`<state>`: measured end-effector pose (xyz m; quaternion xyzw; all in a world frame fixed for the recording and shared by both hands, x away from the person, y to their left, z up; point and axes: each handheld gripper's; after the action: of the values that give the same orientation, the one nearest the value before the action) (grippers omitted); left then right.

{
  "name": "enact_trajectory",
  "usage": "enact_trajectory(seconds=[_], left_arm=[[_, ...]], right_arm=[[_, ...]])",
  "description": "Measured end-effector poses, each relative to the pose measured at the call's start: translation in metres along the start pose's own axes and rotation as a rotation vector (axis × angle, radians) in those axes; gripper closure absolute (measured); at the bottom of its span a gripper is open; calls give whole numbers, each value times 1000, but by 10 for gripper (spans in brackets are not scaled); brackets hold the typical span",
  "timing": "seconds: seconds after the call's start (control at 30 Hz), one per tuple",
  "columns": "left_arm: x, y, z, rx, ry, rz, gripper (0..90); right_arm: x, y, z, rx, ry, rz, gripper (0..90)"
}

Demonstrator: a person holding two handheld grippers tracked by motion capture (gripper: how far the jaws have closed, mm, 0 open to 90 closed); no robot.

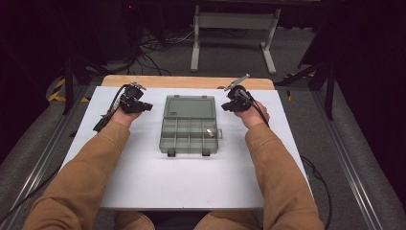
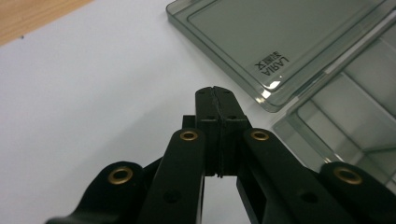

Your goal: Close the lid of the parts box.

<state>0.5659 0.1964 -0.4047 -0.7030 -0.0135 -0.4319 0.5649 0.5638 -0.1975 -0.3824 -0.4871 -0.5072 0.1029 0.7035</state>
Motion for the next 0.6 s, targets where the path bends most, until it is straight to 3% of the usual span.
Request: enact_trajectory(seconds=[0.1, 0.37, 0.6], left_arm=[[-2, 5, 4, -19, -20, 9, 900], [-3, 20, -3, -25, 10, 28, 900], [-3, 32, -7, -27, -3, 32, 900]], right_arm=[[-1, 3, -2, -6, 1, 7, 900], [-4, 13, -7, -7, 16, 23, 900], [-8, 23, -11, -1, 34, 41, 900]])
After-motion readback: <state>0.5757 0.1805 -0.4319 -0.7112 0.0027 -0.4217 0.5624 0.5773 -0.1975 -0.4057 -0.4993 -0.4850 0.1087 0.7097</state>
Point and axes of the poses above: each handheld gripper's, and its own axes: y roughly forward along the jaws, x roughly out of its top, z roughly to its left, and after that the axes turned 7 degrees about x, right-handed
